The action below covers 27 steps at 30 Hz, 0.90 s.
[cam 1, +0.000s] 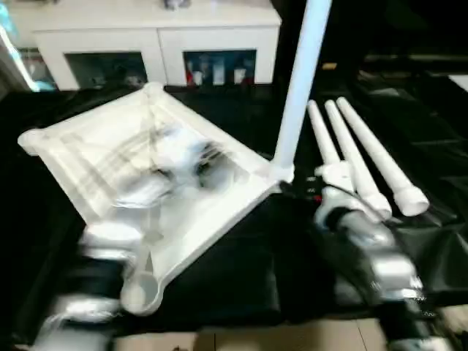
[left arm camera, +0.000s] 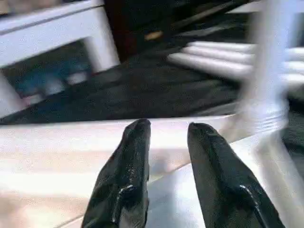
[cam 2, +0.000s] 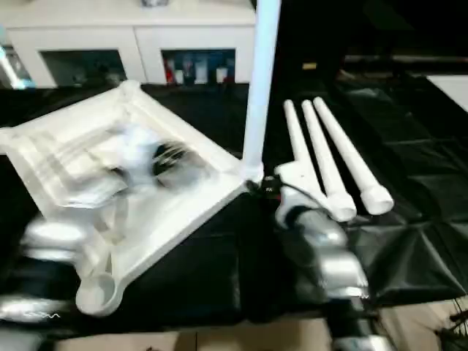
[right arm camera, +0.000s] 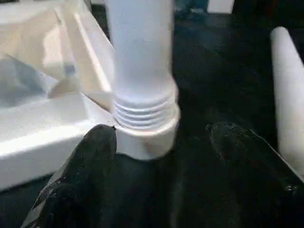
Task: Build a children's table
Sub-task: Rotate table base
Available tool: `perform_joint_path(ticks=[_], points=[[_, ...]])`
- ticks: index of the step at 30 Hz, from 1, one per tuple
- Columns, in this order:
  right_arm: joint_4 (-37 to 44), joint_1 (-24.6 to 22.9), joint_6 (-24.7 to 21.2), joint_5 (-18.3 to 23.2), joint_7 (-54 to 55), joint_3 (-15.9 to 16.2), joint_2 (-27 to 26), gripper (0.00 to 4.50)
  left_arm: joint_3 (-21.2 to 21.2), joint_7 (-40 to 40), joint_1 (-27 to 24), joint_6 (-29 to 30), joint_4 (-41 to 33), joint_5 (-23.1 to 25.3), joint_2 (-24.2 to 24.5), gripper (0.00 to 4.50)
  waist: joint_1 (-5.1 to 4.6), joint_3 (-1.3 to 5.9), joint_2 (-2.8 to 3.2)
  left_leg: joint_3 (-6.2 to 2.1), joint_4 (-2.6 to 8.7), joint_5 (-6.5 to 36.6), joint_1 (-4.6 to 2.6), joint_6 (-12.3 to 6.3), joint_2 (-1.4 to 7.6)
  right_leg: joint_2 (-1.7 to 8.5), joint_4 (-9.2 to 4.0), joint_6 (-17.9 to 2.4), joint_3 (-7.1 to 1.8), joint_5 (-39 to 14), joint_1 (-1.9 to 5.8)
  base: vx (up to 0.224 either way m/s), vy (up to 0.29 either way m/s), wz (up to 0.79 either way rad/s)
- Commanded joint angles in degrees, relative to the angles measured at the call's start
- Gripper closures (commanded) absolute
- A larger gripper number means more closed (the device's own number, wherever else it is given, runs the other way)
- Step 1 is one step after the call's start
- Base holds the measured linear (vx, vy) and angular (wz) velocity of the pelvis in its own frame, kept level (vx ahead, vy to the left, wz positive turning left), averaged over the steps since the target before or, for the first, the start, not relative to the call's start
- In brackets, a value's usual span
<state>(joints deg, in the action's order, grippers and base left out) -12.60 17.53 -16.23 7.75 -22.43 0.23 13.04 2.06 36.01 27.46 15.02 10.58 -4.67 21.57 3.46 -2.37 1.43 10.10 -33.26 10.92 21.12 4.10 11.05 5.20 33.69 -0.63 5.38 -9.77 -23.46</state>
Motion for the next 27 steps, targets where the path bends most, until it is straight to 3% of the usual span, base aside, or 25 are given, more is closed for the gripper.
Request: perform_joint_path(ticks=[1,5,7,11,13,18,21,23,27], points=[[0.7,-0.51,-1.4,-0.75,-0.66,0.97,0.09,1.04,3.22,-0.69,-1.1,2.24,-0.43,2.1,4.67,2.73,0.01,3.31,-0.02,-0.48,3.83,9.1,-0.38,-2.91,1.85,2.74,-2.89,-11.09,-2.86,-8.5,3.3,0.0,0.0,0.0],[-1.63,0.16,-3.77,-2.61,1.11,1.9,0.13,1.04,9.36,-10.82,-1.55,8.61,3.5,7.24,12.05,2.41,-0.52,3.16,-0.29,-0.44,3.85,10.49,-0.59,-1.56,1.73,2.43,-2.79,-10.49,-2.92,-9.93,3.11,0.0,0.0,0.0],[-2.82,0.52,-4.73,-3.63,1.68,3.03,-0.1,1.04,10.22,-14.43,-3.29,12.22,4.72,10.66,16.11,2.29,-0.54,3.08,-0.06,-0.64,3.92,11.36,-0.71,-0.94,1.69,2.66,-3.0,-10.03,-2.93,-12.25,3.01,0.0,0.0,0.0],[-3.57,0.88,-5.74,-4.09,1.84,4.14,-0.37,1.04,11.6,-16.97,-4.84,15.19,4.86,12.47,17.44,2.03,-0.21,3.1,0.05,-0.58,3.93,11.66,-1.02,-0.57,1.94,2.66,-2.83,-10.81,-3.11,-10.99,2.57,0.0,0.0,0.0],[-3.85,1.0,-6.2,-4.2,1.69,4.84,-0.87,1.04,9.83,-17.0,-6.58,17.17,5.04,14.25,18.93,2.03,0.14,3.09,0.04,-0.67,4.02,11.74,-0.87,-0.45,1.9,2.76,-2.82,-10.7,-3.14,-10.3,2.62,0.0,0.0,0.0],[-4.6,1.56,-6.45,-4.8,1.71,5.97,-2.71,1.04,2.85,-12.14,-12.48,22.29,2.98,17.61,22.41,1.55,0.14,3.14,0.0,-0.73,4.13,12.38,-0.89,0.07,1.93,2.84,-2.7,-10.98,-3.24,-9.1,2.63,0.0,0.0,0.0],[-5.93,2.18,-6.09,-5.12,2.08,6.3,-3.64,1.04,0.79,-7.67,-14.85,24.16,-0.02,15.56,22.09,1.38,0.12,3.06,-0.03,-0.78,4.21,12.66,-0.8,0.24,1.93,2.94,-2.71,-11.68,-3.26,-8.77,2.69,0.0,0.0,0.0],[-6.43,2.38,-5.98,-5.13,2.29,6.57,-3.88,1.04,-0.09,-5.98,-15.46,24.64,-1.4,14.73,21.91,1.01,0.22,3.1,0.01,-0.8,4.19,12.59,-0.87,0.39,1.95,3.08,-2.65,-12.29,-3.31,-8.48,2.69,0.0,0.0,0.0],[-7.98,2.95,-5.45,-5.58,2.74,7.45,-4.92,1.04,-4.2,0.26,-17.76,24.75,-6.06,12.65,22.66,0.81,0.21,2.99,0.11,-0.82,4.29,14.29,-0.95,0.97,1.92,2.97,-2.67,-12.2,-3.28,-9.04,2.74,0.0,0.0,0.0]])
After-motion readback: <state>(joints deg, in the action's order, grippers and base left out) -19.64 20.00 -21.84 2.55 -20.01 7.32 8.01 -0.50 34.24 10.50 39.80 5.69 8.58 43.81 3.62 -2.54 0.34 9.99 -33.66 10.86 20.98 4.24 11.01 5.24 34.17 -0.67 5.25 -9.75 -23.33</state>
